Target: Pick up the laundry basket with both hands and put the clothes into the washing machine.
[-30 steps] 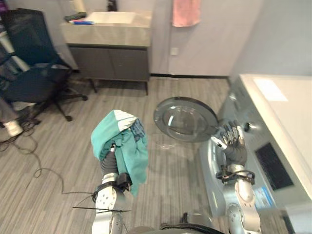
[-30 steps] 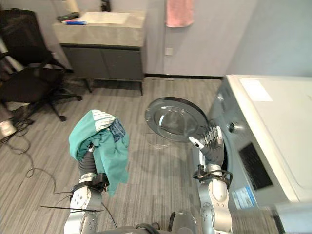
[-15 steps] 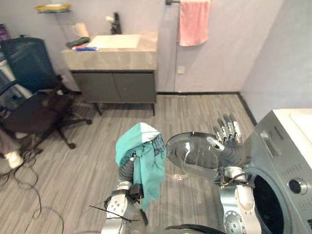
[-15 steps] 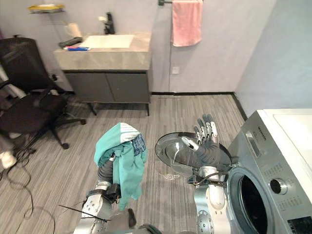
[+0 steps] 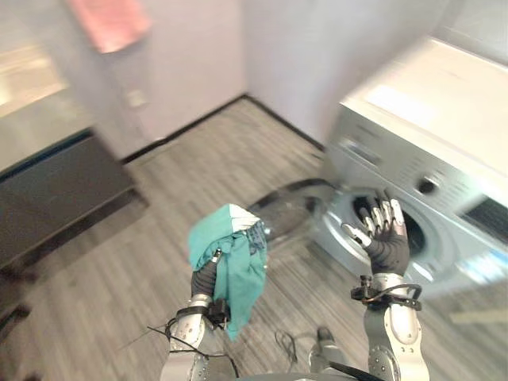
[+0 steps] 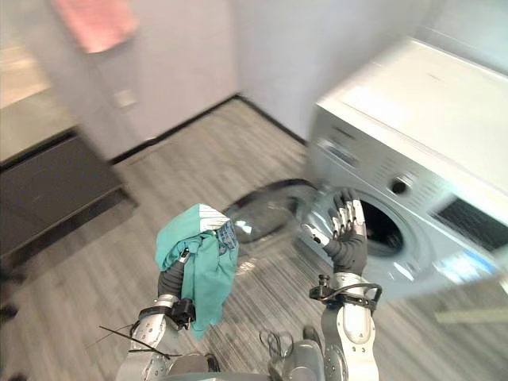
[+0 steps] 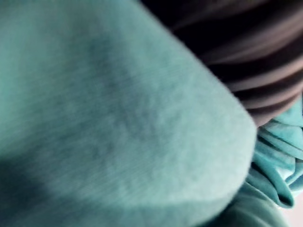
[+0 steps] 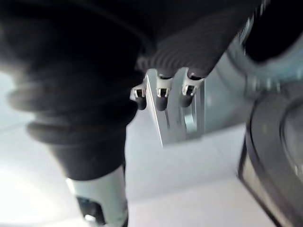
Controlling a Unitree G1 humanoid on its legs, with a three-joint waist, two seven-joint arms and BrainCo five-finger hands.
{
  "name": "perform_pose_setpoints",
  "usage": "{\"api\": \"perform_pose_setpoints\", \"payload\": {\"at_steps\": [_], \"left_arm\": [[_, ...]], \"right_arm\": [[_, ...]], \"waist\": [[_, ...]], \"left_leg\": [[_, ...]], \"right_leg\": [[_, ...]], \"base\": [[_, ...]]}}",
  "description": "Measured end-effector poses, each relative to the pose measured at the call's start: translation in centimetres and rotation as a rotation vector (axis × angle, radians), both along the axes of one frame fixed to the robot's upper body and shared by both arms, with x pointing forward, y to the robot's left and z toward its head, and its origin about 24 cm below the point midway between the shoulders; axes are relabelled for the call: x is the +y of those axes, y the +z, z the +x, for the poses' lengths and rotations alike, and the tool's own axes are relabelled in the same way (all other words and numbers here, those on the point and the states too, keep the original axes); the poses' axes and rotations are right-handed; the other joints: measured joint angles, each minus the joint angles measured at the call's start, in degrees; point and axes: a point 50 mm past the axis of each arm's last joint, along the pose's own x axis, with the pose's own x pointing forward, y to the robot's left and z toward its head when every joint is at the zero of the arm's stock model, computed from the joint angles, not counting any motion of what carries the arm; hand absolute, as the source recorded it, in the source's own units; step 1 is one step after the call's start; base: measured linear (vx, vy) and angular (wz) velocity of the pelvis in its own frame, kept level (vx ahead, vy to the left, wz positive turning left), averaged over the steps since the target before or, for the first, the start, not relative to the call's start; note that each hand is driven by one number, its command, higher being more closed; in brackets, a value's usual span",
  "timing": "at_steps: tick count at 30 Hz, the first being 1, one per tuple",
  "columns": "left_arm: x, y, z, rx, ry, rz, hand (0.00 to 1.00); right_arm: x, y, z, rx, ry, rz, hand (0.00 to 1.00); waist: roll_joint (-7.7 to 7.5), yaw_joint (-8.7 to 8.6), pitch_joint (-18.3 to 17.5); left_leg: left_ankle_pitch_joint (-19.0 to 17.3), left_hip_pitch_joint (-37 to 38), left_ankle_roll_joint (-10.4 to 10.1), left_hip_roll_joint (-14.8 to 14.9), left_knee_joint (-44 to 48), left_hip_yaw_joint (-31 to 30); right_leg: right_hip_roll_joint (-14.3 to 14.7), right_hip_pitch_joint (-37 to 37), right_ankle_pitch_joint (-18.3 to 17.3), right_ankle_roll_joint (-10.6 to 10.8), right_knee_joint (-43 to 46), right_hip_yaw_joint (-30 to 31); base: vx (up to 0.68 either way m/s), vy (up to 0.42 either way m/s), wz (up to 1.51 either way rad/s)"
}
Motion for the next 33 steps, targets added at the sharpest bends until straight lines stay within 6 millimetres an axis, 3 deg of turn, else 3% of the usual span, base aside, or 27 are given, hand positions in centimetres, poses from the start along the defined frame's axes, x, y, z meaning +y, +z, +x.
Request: {"api": "perform_pose_setpoints", "payload": {"at_steps": [2, 3, 4, 6, 7, 10, 14, 17, 19, 20, 21, 22, 23, 24, 25, 27, 29, 30, 31, 32, 33], "left_arm": [[0.6, -0.4, 0.1, 0.017, 0.024, 0.006, 1.00], [1.1, -0.7, 0.2, 0.030, 0.044, 0.008, 1.00], [1.2, -0.8, 0.1, 0.033, 0.048, 0.011, 1.00], [2.0, -0.9, 0.1, 0.036, 0.080, 0.014, 1.00], [2.3, -0.8, 0.3, 0.032, 0.091, 0.011, 1.00], [2.2, -1.3, 1.0, 0.047, 0.090, -0.013, 1.00], [0.7, -1.9, 1.5, 0.073, 0.030, -0.039, 1.00], [0.3, -2.2, 1.8, 0.082, 0.030, -0.059, 1.00], [0.7, -3.2, 1.3, 0.134, 0.042, -0.055, 1.00], [1.3, -4.0, 0.9, 0.178, 0.046, -0.042, 1.00], [1.6, -4.7, 0.3, 0.219, 0.048, -0.042, 1.00], [1.6, -5.0, 0.1, 0.238, 0.048, -0.042, 1.00], [1.4, -5.6, 0.0, 0.268, 0.037, -0.036, 1.00], [0.5, -5.9, 0.3, 0.288, 0.000, -0.025, 1.00], [0.0, -6.0, 0.4, 0.297, -0.025, -0.013, 1.00], [-2.3, -6.1, 0.6, 0.304, -0.120, 0.014, 1.00], [-3.1, -5.9, 0.8, 0.292, -0.135, 0.008, 1.00], [-3.4, -5.5, 1.4, 0.273, -0.145, 0.012, 1.00], [-3.5, -5.3, 1.7, 0.266, -0.152, 0.014, 1.00], [-3.7, -5.0, 2.1, 0.248, -0.161, 0.016, 1.00], [-4.0, -4.7, 2.9, 0.232, -0.184, 0.029, 1.00]], "right_arm": [[-1.2, -1.0, -0.3, 0.055, -0.057, -0.030, 0.00], [-2.5, -2.4, -1.0, 0.135, -0.115, -0.077, 0.00], [-3.0, -3.3, -1.4, 0.184, -0.138, -0.102, 0.00], [-4.0, -6.4, -2.8, 0.367, -0.166, -0.169, 0.00], [-4.2, -8.5, -3.8, 0.489, -0.158, -0.194, 0.00], [-4.5, -13.8, -6.7, 0.785, -0.136, -0.174, 0.00], [-4.4, -16.6, -8.7, 0.952, -0.100, -0.162, 0.00], [-3.3, -17.9, -8.5, 0.999, -0.029, -0.115, 0.00], [-2.8, -18.3, -7.7, 1.000, 0.024, -0.101, 0.00], [-2.2, -18.6, -7.4, 1.010, 0.069, -0.107, 0.00], [-1.4, -18.9, -7.4, 1.022, 0.114, -0.110, 0.00], [-0.9, -19.1, -7.5, 1.029, 0.140, -0.113, 0.00], [-0.3, -19.1, -7.0, 1.021, 0.175, -0.119, 0.00], [-0.1, -19.0, -6.1, 1.009, 0.195, -0.137, 0.00], [0.0, -19.1, -5.8, 1.010, 0.206, -0.149, 0.00], [0.7, -19.5, -5.6, 1.028, 0.253, -0.189, 0.00], [1.0, -19.5, -5.2, 1.022, 0.271, -0.206, 0.00], [1.3, -19.6, -4.7, 1.022, 0.283, -0.208, 0.00], [1.3, -19.8, -4.7, 1.031, 0.284, -0.207, 0.00], [1.1, -19.8, -4.4, 1.029, 0.282, -0.213, 0.00], [1.3, -20.0, -4.3, 1.037, 0.274, -0.205, 0.00]], "waist": [[-0.02, -0.14, 0.43], [0.33, -0.76, 0.90], [0.56, -0.98, 1.03], [0.94, -3.06, 1.26], [1.14, -3.21, 1.38], [1.13, -3.33, 2.09], [1.35, -3.51, 2.48], [1.42, -3.21, 2.51], [1.34, -2.76, 2.66], [1.72, -1.36, 2.89], [1.49, -0.34, 2.69], [1.28, 0.04, 2.57], [0.83, 0.20, 2.27], [0.37, 0.11, 2.71], [-0.12, 0.18, 3.03], [-0.75, 1.25, 3.35], [-0.64, 1.61, 3.34], [-0.27, 1.62, 3.30], [0.25, 1.62, 3.23], [1.20, 1.59, 3.24], [0.51, 1.51, 3.20]], "left_leg": [[-0.60, 2.45, 0.10, 0.35, -0.29, 6.85], [-1.73, 4.34, -0.41, 0.98, 0.93, 10.59], [-2.03, 4.81, -0.76, 1.25, 1.63, 12.05], [-2.29, 4.81, -1.03, 2.13, 3.21, 12.95], [-3.33, 4.78, -2.14, 3.64, 4.48, 13.89], [-4.45, 5.56, -2.41, 5.59, 4.74, 16.72], [-3.49, 9.06, -3.88, 5.63, 1.81, 18.89], [-1.94, 12.25, -5.73, 8.33, 2.40, 19.55], [-1.43, 12.08, 2.25, 13.59, 10.87, 15.83], [1.21, 9.88, 15.24, 17.98, 19.60, 12.84], [7.93, 6.97, 21.24, 21.59, 26.60, 8.77], [11.59, 5.68, 20.87, 22.95, 29.25, 6.19], [11.67, 1.52, 15.88, 22.95, 33.97, 1.33], [7.20, -2.58, 11.24, 20.44, 36.39, -0.58], [5.31, -3.93, 9.58, 18.17, 36.34, -0.81], [1.39, -7.05, 4.58, 9.11, 28.98, -1.03], [0.91, -8.37, 3.75, 3.88, 20.86, -1.78], [1.57, -9.27, 3.03, -0.41, 11.30, -3.65], [3.06, -9.12, 2.24, -1.29, 6.61, -4.03], [5.60, -8.83, 5.16, -1.54, 2.08, -3.82], [5.34, -8.15, 5.52, -2.91, 1.26, -3.53]], "right_leg": [[-1.18, -1.56, -3.20, -3.62, 2.78, -10.53], [-2.54, -1.38, -1.63, -5.39, 1.51, -15.44], [-2.61, -1.28, 0.00, -5.93, 0.79, -16.49], [-1.16, -1.59, 3.16, -2.48, -2.02, -15.56], [0.57, -2.23, 4.23, -0.90, -2.97, -14.21], [2.02, -3.39, 3.48, -0.06, -3.45, -16.14], [2.57, -3.35, 2.79, -0.33, -1.10, -17.53], [4.47, -2.65, -1.24, -0.97, 3.14, -17.92], [7.55, 0.24, -3.07, -2.53, 3.66, -17.88], [10.13, 2.80, -3.99, -3.83, 2.74, -17.36], [12.03, 5.51, -5.12, -4.49, 1.34, -16.83], [12.93, 6.83, -5.53, -5.02, 0.56, -16.32], [13.53, 8.16, -6.05, -5.69, -0.61, -15.83], [12.92, 8.43, -5.95, -6.36, -1.28, -14.86], [12.31, 8.69, -5.87, -6.39, -1.86, -14.21], [10.44, 10.73, -5.19, -5.74, -4.79, -12.28], [9.85, 11.63, -4.63, -4.91, -6.50, -10.39], [9.52, 11.72, -3.67, -3.54, -7.32, -9.17], [9.79, 11.84, -3.61, -3.17, -7.54, -8.99], [10.51, 12.18, -3.67, -2.61, -8.04, -8.55], [9.44, 12.05, -4.12, -0.95, -7.89, -8.19]], "base": [[-0.08, 0.088, -1.95], [-0.05, 0.103, -1.66], [-0.01, 0.083, -1.35], [0.03, -0.039, -0.91], [0.04, -0.114, -0.87], [0.01, -0.131, -0.72], [0.06, -0.055, -0.36], [0.12, -0.083, -0.13], [0.18, -0.185, -0.40], [0.20, -0.260, -0.58], [0.21, -0.234, -0.54], [0.24, -0.152, -0.31], [0.34, -0.089, -0.09], [0.34, -0.082, -0.08], [0.34, -0.067, -0.20], [0.27, 0.001, -0.36], [0.22, 0.074, -0.53], [0.22, 0.120, -0.60], [0.21, 0.127, -0.54], [0.19, 0.151, -0.25], [0.20, 0.152, -0.15]]}}
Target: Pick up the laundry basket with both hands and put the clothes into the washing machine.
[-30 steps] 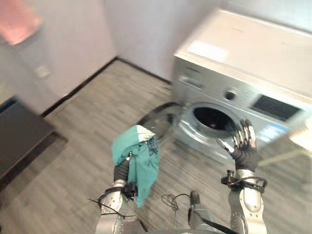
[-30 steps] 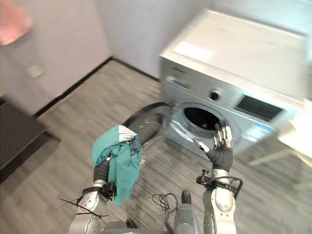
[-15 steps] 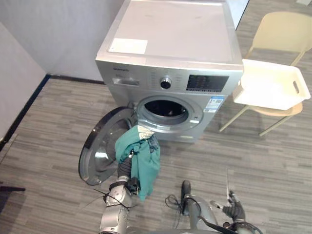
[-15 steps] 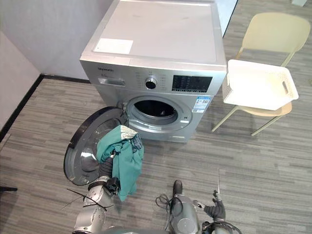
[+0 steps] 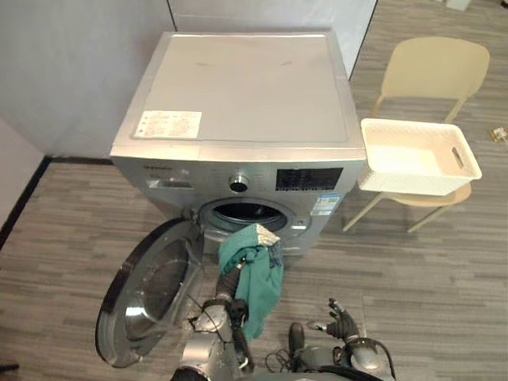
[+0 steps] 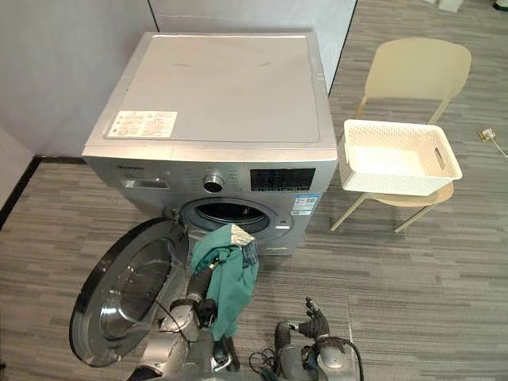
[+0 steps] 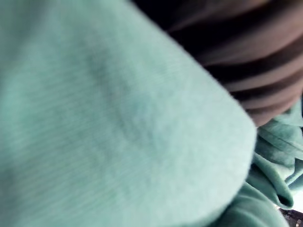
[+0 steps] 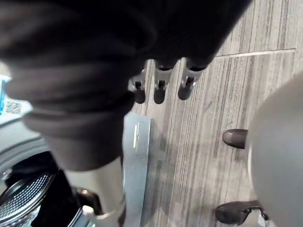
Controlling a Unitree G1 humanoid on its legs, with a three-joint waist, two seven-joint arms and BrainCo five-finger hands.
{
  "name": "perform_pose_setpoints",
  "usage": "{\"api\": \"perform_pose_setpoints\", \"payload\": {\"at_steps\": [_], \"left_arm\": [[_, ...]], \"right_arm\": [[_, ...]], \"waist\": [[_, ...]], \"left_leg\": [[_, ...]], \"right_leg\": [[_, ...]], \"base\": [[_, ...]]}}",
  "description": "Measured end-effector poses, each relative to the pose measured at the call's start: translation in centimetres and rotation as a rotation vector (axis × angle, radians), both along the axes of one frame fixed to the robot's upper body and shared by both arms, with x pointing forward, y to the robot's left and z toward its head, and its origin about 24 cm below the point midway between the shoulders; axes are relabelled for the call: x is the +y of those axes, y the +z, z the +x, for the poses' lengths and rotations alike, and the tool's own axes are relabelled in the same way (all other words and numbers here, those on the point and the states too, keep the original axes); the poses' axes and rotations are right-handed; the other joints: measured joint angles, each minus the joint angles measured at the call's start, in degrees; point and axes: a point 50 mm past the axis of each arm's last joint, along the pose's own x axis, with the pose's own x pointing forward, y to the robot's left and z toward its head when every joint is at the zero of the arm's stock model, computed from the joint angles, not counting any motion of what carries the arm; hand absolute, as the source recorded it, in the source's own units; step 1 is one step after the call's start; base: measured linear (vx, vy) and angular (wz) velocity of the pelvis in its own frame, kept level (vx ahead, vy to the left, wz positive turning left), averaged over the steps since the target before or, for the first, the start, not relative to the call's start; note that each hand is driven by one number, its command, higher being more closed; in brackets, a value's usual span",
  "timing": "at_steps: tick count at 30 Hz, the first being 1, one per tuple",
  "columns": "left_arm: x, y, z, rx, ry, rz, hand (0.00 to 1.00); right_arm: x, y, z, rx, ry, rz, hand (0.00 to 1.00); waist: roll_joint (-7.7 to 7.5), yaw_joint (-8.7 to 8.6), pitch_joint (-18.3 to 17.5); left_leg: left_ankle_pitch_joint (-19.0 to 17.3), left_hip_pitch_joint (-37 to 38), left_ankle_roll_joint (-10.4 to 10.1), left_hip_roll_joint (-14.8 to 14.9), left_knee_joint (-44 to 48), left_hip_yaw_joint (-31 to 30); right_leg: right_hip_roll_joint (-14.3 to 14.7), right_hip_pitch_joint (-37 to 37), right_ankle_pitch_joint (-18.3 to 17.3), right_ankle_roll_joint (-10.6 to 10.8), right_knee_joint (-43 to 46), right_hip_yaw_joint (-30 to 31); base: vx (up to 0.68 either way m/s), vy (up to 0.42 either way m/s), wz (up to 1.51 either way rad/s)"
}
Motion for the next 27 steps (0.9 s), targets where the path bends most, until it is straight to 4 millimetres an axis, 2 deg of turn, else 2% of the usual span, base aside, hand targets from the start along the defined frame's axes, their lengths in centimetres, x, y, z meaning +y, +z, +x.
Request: {"api": "perform_pose_setpoints", "payload": {"at_steps": [2, 4, 7, 8, 10, 11, 13, 14, 17, 18, 19, 20, 21, 23, 24, 27], "left_arm": [[-0.1, 0.4, 0.5, -0.022, -0.016, 0.009, 1.00], [0.2, 0.2, 0.3, -0.016, -0.025, 0.025, 1.00], [0.3, 0.0, 0.0, -0.011, -0.048, 0.048, 1.00], [0.3, 0.1, 0.2, -0.016, -0.065, 0.059, 1.00], [0.2, 0.4, 0.5, -0.029, -0.067, 0.065, 1.00], [0.2, 0.7, 0.9, -0.045, -0.063, 0.073, 1.00], [0.2, 1.2, 1.6, -0.068, -0.053, 0.069, 1.00], [0.5, 1.6, 2.1, -0.083, -0.041, 0.069, 1.00], [1.3, 3.0, 4.0, -0.122, 0.054, 0.039, 1.00], [1.4, 3.7, 4.8, -0.140, 0.100, 0.009, 1.00], [1.9, 4.4, 5.5, -0.162, 0.142, -0.014, 1.00], [1.9, 5.0, 6.1, -0.182, 0.158, -0.027, 1.00], [2.2, 6.4, 7.3, -0.224, 0.210, -0.069, 1.00], [2.5, 7.7, 8.3, -0.264, 0.253, -0.108, 1.00], [2.7, 9.3, 9.1, -0.310, 0.290, -0.138, 1.00], [2.7, 12.2, 10.0, -0.406, 0.316, -0.191, 1.00]], "right_arm": [[0.2, 0.0, 0.0, 0.001, 0.001, 0.000, 0.00], [0.8, 0.1, 0.3, -0.009, 0.030, 0.004, 0.00], [1.3, 0.2, 0.7, -0.019, 0.047, 0.013, 0.00], [1.3, 0.3, 0.9, -0.027, 0.049, 0.013, 0.00], [1.4, 0.4, 1.0, -0.031, 0.050, 0.012, 0.00], [1.5, 0.4, 1.1, -0.031, 0.057, 0.013, 0.00], [1.3, 0.8, 2.4, -0.053, 0.080, -0.005, 0.00], [1.1, 1.2, 3.4, -0.082, 0.078, -0.002, 0.00], [0.7, 2.7, 5.7, -0.176, 0.024, 0.026, 0.00], [0.8, 3.4, 6.6, -0.215, 0.004, 0.047, 0.00], [0.9, 4.1, 7.3, -0.253, -0.016, 0.065, 0.00], [1.0, 4.6, 7.7, -0.275, -0.022, 0.075, 0.00], [1.3, 5.8, 8.6, -0.337, -0.043, 0.098, 0.00], [1.7, 7.2, 9.3, -0.411, -0.049, 0.115, 0.00], [2.3, 8.8, 10.0, -0.493, -0.056, 0.147, 0.00], [3.1, 11.2, 10.4, -0.600, -0.070, 0.218, 0.00]], "waist": [[-0.35, 0.19, 0.03], [-0.49, 0.16, 0.18], [-0.51, -0.12, 0.26], [-0.74, -0.11, 0.55], [-1.72, -0.14, 1.15], [-2.91, -0.25, 1.91], [-2.17, 0.04, 4.81], [-2.16, 0.11, 7.39], [-2.46, -0.63, 12.83], [-2.19, -1.45, 13.50], [-2.17, -1.51, 13.97], [-2.45, -1.37, 14.72], [-2.68, -1.13, 15.81], [-2.78, -1.05, 16.61], [-2.61, -1.10, 18.18], [-2.62, -1.01, 18.56]], "left_leg": [[-0.45, 1.03, 0.57, -1.14, -1.02, 1.33], [-1.66, 4.07, 1.41, -2.80, -2.70, 3.35], [-1.73, 4.56, 1.61, -2.82, -2.37, 2.78], [-2.56, 4.42, 2.51, -2.65, -1.79, 2.15], [-4.20, 2.13, 2.00, -2.44, 1.93, 0.31], [-5.92, -0.42, 1.61, -2.17, 6.21, -0.96], [-6.40, -4.76, 1.26, 0.23, 12.17, -2.68], [-6.40, -6.70, 1.25, 1.45, 14.74, -2.90], [-7.03, -12.36, 0.28, 2.25, 19.75, -5.02], [-7.86, -16.35, -0.40, 2.67, 22.19, -6.73], [-9.05, -19.29, 0.55, 3.24, 23.91, -7.48], [-9.37, -21.16, 0.23, 3.65, 25.52, -7.86], [-9.79, -26.52, 0.10, 4.30, 28.97, -8.97], [-9.81, -31.52, 0.11, 4.87, 31.26, -9.30], [-9.73, -35.26, 0.03, 6.03, 32.86, -8.97], [-9.59, -42.65, -0.12, 7.59, 35.92, -9.00]], "right_leg": [[-1.42, -1.04, -1.69, 1.57, 2.53, 0.25], [-3.68, -4.15, -5.27, 2.89, 11.88, 0.88], [-4.49, -7.69, -5.55, 3.20, 19.57, 0.06], [-5.19, -9.77, -7.30, 2.68, 23.31, -0.61], [-8.63, -10.62, -8.10, 2.83, 23.05, -3.77], [-10.49, -10.32, -8.35, 4.48, 21.05, -5.73], [-9.32, -11.71, -9.71, 4.23, 22.73, -6.33], [-9.01, -13.80, -10.28, 3.71, 25.89, -6.20], [-9.82, -20.00, -12.82, 2.41, 33.47, -7.18], [-10.15, -23.38, -13.94, 1.74, 36.60, -8.31], [-10.38, -26.18, -15.26, 1.19, 39.30, -9.08], [-10.66, -27.99, -16.05, 0.82, 41.22, -9.19], [-11.30, -33.05, -17.51, -0.14, 45.64, -9.50], [-12.12, -38.18, -18.31, -1.41, 48.98, -9.88], [-12.49, -42.07, -18.52, -1.80, 51.09, -10.14], [-13.13, -49.52, -18.93, -2.62, 54.84, -10.57]], "base": [[0.15, 0.144, -0.10], [0.13, 0.159, -0.32], [0.08, 0.047, -0.08], [0.03, -0.038, 0.29], [0.02, -0.078, 0.52], [-0.01, -0.159, 0.55], [-0.07, -0.158, 0.24], [-0.17, -0.121, -0.07], [-0.20, -0.103, 0.13], [-0.23, -0.105, 0.41], [-0.22, -0.104, 0.34], [-0.23, -0.112, 0.25], [-0.24, -0.118, 0.17], [-0.23, -0.125, 0.14], [-0.16, -0.109, 0.09], [-0.14, -0.116, 0.04]]}}
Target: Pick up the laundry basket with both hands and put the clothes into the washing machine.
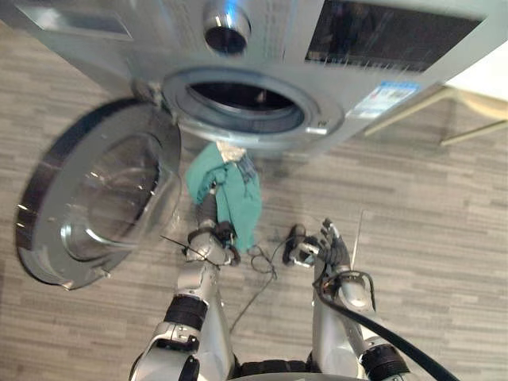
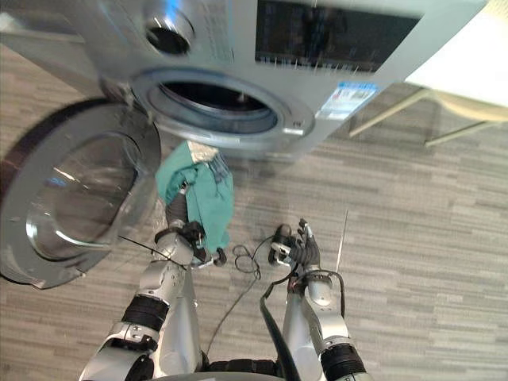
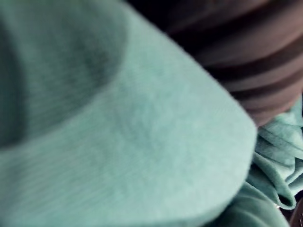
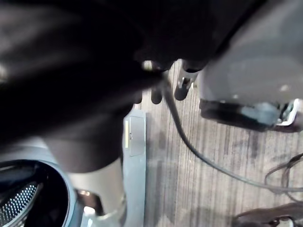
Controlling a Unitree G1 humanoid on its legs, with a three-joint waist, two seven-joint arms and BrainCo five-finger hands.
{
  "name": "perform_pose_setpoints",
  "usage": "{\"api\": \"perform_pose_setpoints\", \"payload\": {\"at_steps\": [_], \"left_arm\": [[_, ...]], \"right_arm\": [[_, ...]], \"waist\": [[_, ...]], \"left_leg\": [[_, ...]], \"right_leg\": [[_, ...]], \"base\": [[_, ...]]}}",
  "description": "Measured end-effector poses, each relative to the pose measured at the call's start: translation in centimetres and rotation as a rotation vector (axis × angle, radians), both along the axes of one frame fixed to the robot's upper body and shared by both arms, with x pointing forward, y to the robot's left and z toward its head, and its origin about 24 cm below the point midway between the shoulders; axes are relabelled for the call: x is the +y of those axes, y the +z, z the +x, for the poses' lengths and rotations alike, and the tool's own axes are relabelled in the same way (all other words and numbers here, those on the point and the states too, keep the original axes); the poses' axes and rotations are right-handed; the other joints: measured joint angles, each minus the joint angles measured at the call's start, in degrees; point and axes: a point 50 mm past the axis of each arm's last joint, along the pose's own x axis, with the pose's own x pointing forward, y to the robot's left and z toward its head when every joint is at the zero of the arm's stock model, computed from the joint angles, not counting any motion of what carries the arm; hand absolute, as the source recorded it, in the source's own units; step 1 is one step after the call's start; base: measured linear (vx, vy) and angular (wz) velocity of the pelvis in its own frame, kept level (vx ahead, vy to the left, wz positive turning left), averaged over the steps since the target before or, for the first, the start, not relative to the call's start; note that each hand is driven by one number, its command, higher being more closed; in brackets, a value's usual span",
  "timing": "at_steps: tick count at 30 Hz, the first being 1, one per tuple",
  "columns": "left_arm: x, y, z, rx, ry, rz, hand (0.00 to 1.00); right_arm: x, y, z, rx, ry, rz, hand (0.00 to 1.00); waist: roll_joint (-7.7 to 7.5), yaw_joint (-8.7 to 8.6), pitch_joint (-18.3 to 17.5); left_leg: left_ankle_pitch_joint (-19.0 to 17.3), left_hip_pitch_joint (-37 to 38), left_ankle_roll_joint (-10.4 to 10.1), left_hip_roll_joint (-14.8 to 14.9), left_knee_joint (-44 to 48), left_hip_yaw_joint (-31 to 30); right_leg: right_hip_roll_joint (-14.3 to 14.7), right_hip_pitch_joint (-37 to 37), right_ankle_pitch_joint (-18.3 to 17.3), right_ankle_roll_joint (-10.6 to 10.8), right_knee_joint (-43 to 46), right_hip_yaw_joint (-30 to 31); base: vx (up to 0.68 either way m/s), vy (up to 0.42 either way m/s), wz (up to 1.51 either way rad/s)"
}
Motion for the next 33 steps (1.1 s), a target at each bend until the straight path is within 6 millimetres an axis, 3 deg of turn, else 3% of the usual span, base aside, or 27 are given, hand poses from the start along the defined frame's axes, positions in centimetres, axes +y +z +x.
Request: {"api": "perform_pose_setpoints", "payload": {"at_steps": [4, 6, 7, 9, 12, 18, 21, 23, 26, 29, 33], "left_arm": [[0.0, 6.3, 2.4, -0.194, 0.013, 0.002, 1.00], [0.8, 12.2, 3.3, -0.379, 0.031, 0.045, 1.00], [0.9, 12.8, 3.3, -0.397, 0.033, 0.050, 1.00], [1.4, 16.4, 3.1, -0.519, 0.061, 0.022, 1.00], [2.0, 18.2, 2.5, -0.600, 0.103, -0.061, 1.00], [1.3, 18.7, 2.5, -0.608, 0.095, -0.076, 1.00], [-0.4, 22.4, 2.8, -0.685, 0.035, -0.052, 1.00], [-1.9, 27.2, 2.3, -0.799, -0.026, -0.024, 1.00], [-4.3, 32.1, 0.4, -0.931, -0.125, -0.050, 1.00], [-5.2, 32.9, 0.3, -0.939, -0.096, 0.001, 1.00], [-5.8, 33.8, 0.1, -0.971, 0.151, 0.361, 1.00]], "right_arm": [[0.5, 3.0, 0.2, -0.139, 0.000, 0.091, 0.00], [0.9, 4.8, 0.0, -0.230, -0.007, 0.171, 0.00], [1.0, 4.9, 0.0, -0.236, -0.007, 0.182, 0.00], [1.2, 5.4, -0.4, -0.265, -0.017, 0.266, 0.00], [1.2, 5.3, -0.7, -0.269, -0.045, 0.351, 0.00], [1.6, 5.3, -0.9, -0.271, -0.026, 0.355, 0.00], [1.9, 5.4, -0.9, -0.273, -0.015, 0.359, 0.00], [2.4, 5.5, -0.9, -0.275, 0.005, 0.399, 0.00], [2.9, 5.7, -0.5, -0.277, 0.014, 0.427, 0.00], [2.9, 6.1, -0.2, -0.293, 0.020, 0.426, 0.00], [2.2, 6.9, 0.0, -0.344, 0.002, 0.408, 0.00]], "waist": [[-0.09, 0.52, 0.82], [-0.06, 0.02, 1.06], [-0.07, -0.12, 1.08], [-0.10, -0.32, 1.15], [-0.10, -0.23, 1.15], [-0.14, -0.54, 1.17], [-0.60, -0.48, 1.42], [-0.83, -0.88, 1.53], [-0.85, -2.33, 1.53], [-0.85, -2.93, 1.53], [-1.32, -2.75, 1.63]], "left_leg": [[0.20, -9.41, -0.16, 1.72, 5.04, -0.86], [0.40, -15.27, 0.24, 2.00, 7.58, -2.05], [0.42, -15.72, 0.29, 2.00, 7.79, -2.22], [0.64, -18.22, 0.88, 2.24, 9.15, -2.72], [0.54, -18.89, 1.01, 2.32, 9.37, -2.68], [0.85, -18.81, 1.36, 2.25, 7.44, -1.22], [2.53, -18.78, 1.79, 2.33, 5.03, 0.00], [4.00, -18.83, 2.02, 2.69, 2.15, 0.96], [5.51, -18.70, 2.35, 2.36, -1.06, 1.94], [5.56, -18.34, 2.35, 2.68, -1.49, 2.83], [5.52, -18.32, 2.36, 3.28, -1.53, 3.92]], "right_leg": [[-0.48, -9.50, -0.95, -1.33, 5.74, 0.07], [-0.84, -14.95, -1.12, -1.24, 8.72, -0.02], [-0.85, -15.34, -1.15, -1.23, 8.95, -0.06], [-0.94, -17.70, -1.34, -0.90, 10.39, -0.11], [-0.97, -18.41, -1.56, -0.53, 10.74, 0.08], [-0.65, -19.19, -1.43, -0.63, 8.89, 0.73], [0.01, -19.79, 0.27, -1.00, 6.35, 1.00], [1.06, -20.04, 2.76, -1.47, 2.73, 0.78], [1.42, -20.02, 4.88, -0.91, -0.85, 0.33], [1.98, -20.06, 5.65, -1.11, -2.05, 0.79], [3.26, -20.66, 6.54, -0.38, -3.42, 1.69]], "base": [[-0.04, -0.114, -0.03], [0.02, -0.086, 0.00], [0.03, -0.059, -0.01], [0.02, -0.039, -0.02], [0.00, -0.043, 0.01], [-0.05, -0.048, 0.00], [-0.06, -0.037, -0.08], [-0.07, 0.004, -0.24], [-0.06, 0.034, -0.08], [-0.04, 0.036, -0.14], [-0.05, 0.028, -0.13]]}}
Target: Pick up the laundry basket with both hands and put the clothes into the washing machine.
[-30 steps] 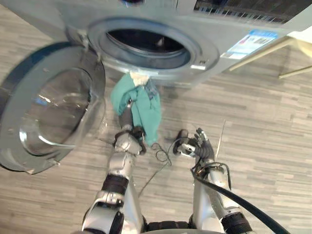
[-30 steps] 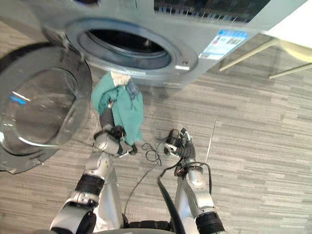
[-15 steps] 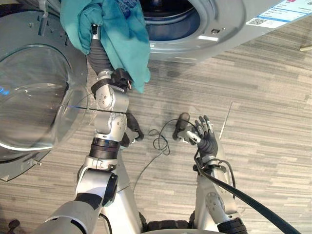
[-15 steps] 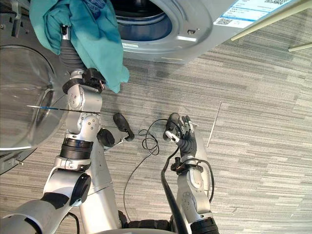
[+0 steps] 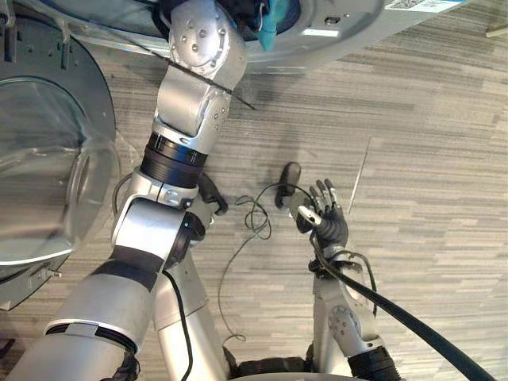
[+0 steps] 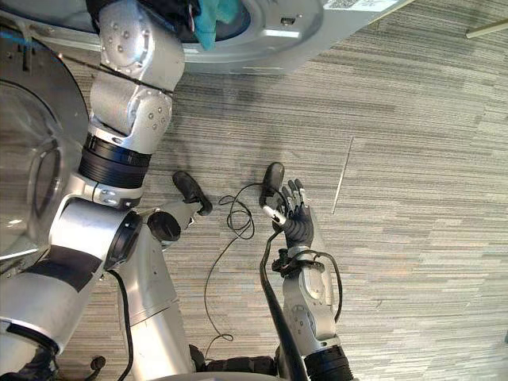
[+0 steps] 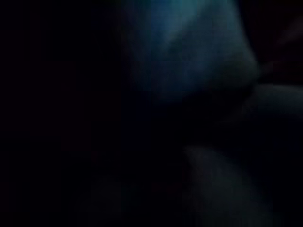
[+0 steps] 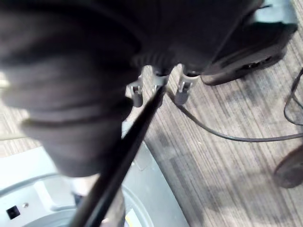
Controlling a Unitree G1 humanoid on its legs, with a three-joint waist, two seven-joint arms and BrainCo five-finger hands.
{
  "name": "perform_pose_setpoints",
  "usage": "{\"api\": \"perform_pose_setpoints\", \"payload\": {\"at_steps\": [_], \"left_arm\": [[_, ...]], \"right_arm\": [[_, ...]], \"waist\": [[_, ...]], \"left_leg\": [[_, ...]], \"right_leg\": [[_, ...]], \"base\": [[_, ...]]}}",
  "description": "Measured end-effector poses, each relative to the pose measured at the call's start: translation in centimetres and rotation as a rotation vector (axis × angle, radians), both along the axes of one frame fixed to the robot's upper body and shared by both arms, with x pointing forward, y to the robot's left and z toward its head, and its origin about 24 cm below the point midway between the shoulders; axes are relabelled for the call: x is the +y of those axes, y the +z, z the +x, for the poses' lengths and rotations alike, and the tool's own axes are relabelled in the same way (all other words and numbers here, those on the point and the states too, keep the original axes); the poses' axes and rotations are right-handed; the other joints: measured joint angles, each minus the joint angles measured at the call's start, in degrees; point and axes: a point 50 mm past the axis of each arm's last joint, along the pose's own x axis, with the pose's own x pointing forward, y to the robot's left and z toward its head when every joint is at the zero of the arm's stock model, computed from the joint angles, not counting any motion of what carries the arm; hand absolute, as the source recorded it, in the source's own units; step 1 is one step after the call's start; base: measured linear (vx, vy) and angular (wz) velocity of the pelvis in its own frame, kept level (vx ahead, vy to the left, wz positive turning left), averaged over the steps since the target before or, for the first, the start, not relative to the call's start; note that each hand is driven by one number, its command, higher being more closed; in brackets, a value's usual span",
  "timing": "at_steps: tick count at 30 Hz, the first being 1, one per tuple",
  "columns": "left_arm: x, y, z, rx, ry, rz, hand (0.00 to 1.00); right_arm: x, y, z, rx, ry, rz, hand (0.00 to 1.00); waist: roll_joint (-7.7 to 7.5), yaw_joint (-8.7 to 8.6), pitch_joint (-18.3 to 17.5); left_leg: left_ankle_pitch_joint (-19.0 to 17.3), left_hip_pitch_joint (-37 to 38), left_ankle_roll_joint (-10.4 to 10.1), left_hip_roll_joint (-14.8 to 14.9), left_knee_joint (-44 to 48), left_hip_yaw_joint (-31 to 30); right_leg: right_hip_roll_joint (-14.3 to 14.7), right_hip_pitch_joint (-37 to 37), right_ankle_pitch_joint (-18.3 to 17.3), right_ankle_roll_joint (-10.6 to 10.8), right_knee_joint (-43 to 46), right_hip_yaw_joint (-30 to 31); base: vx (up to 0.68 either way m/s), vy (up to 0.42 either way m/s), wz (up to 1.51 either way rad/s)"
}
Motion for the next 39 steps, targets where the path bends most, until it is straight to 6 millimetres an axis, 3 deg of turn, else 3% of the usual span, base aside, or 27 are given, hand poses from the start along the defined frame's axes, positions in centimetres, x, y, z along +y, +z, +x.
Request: {"api": "perform_pose_setpoints", "payload": {"at_steps": [4, 5, 6, 9, 12, 20, 27, 31, 33, 35, 36, 38, 39], "left_arm": [[0.6, 1.8, 0.0, -0.076, 0.338, 0.156, 1.00], [0.3, 3.2, -0.2, -0.131, 0.470, 0.258, 0.00], [1.0, 4.7, -0.8, -0.221, 0.676, 0.369, 0.00], [1.9, 6.6, -1.8, -0.391, 1.003, 0.632, 0.00], [2.1, 7.2, -1.6, -0.402, 1.123, 0.756, 0.00], [0.7, 7.8, -1.0, -0.245, 1.000, 0.575, 0.00], [0.7, 7.6, -1.1, -0.339, 1.098, 0.689, 0.00], [1.2, 6.7, -0.3, -0.277, 1.060, 0.670, 0.00], [2.3, 4.9, 1.2, -0.147, 0.966, 0.621, 0.00], [4.4, 1.2, 3.6, 0.032, 0.893, 0.595, 0.00], [6.2, -2.8, 5.6, 0.197, 0.841, 0.608, 0.00], [7.5, -7.1, 6.8, 0.345, 0.786, 0.589, 0.00], [8.5, -11.5, 7.6, 0.481, 0.733, 0.548, 0.00]], "right_arm": [[-0.9, 0.2, -0.1, -0.034, -0.015, -0.018, 0.00], [-1.5, 0.2, -0.1, -0.038, -0.025, -0.037, 0.00], [-2.0, 0.2, -0.2, -0.052, -0.025, -0.030, 0.00], [-2.9, 0.2, -0.3, -0.068, -0.049, 0.013, 0.00], [-3.3, -0.2, -0.8, -0.061, -0.074, 0.021, 0.00], [-3.1, -0.5, -1.1, -0.061, -0.067, 0.017, 0.00], [-4.4, -1.3, -1.1, -0.031, -0.089, -0.037, 0.00], [-5.1, -1.9, -1.2, -0.007, -0.122, -0.044, 0.00], [-5.1, -2.1, -1.2, 0.003, -0.127, -0.045, 0.00], [-5.2, -2.4, -1.2, 0.018, -0.130, -0.042, 0.00], [-5.4, -2.9, -1.2, 0.050, -0.140, -0.041, 0.00], [-5.6, -3.5, -1.2, 0.083, -0.149, -0.047, 0.00], [-5.8, -4.1, -1.2, 0.122, -0.154, -0.060, 0.00]], "waist": [[-0.83, 0.07, 0.08], [-1.20, 0.08, 0.05], [-1.41, 0.00, 0.09], [-2.22, -0.20, 0.22], [-2.23, -0.75, 0.21], [-3.00, -1.90, 0.30], [-3.02, -2.08, 0.30], [-3.00, -2.16, 0.29], [-2.94, -2.23, 0.28], [-2.91, -2.27, 0.28], [-2.85, -2.08, 0.27], [-2.83, -0.60, 0.26], [-2.82, 0.56, 0.25]], "left_leg": [[-0.51, -0.32, 0.74, 2.01, 0.19, 1.36], [-0.60, -0.71, 0.85, 2.49, 0.27, 1.95], [-0.85, -1.51, 1.03, 2.97, 0.51, 2.01], [-1.35, -2.40, 1.73, 3.67, 1.42, 3.01], [-1.56, -2.39, 2.07, 3.76, 1.88, 3.47], [-1.86, -2.45, 2.43, 3.87, 0.02, 5.34], [-1.85, -2.54, 2.44, 3.88, -0.02, 4.92], [-1.81, -2.52, 2.40, 3.70, -0.16, 4.33], [-1.34, -2.45, 2.20, 3.20, -0.67, 3.87], [-0.32, -1.59, 2.05, 2.46, -1.93, 3.43], [0.67, -0.26, 1.41, 1.63, -3.73, 3.27], [1.93, 1.44, 1.04, 1.01, -5.88, 3.35], [2.96, 3.12, 0.07, 0.31, -8.34, 3.36]], "right_leg": [[2.17, -0.47, 1.98, 0.52, -2.45, 0.93], [2.68, -1.05, 2.63, 0.66, -2.98, 1.41], [2.99, -1.73, 3.24, 0.43, -3.66, 1.57], [3.33, -3.10, 4.12, 0.61, -3.91, 2.39], [3.38, -3.12, 4.52, 0.70, -4.18, 2.88], [3.66, -3.90, 5.52, 1.33, -6.56, 3.54], [3.58, -3.74, 5.77, 0.92, -6.30, 2.82], [3.44, -3.20, 5.76, 0.92, -6.33, 2.27], [2.91, -2.74, 5.75, 0.91, -6.34, 1.61], [2.32, -1.62, 5.74, 0.90, -6.76, 0.88], [1.86, -0.22, 5.74, 0.86, -7.84, 0.22], [1.81, 1.37, 6.03, 0.39, -9.27, -0.18], [1.75, 3.10, 6.22, 0.10, -10.87, -0.69]], "base": [[-0.05, 0.037, -0.37], [-0.06, 0.050, -0.34], [-0.06, 0.058, -0.36], [-0.05, 0.071, -0.25], [-0.03, 0.051, -0.11], [-0.05, 0.036, -0.07], [0.00, 0.000, 0.00], [-0.01, 0.008, 0.03], [-0.04, 0.022, 0.19], [-0.05, 0.014, 0.31], [-0.05, -0.001, 0.30], [-0.05, -0.017, 0.28], [-0.04, -0.028, 0.27]]}}
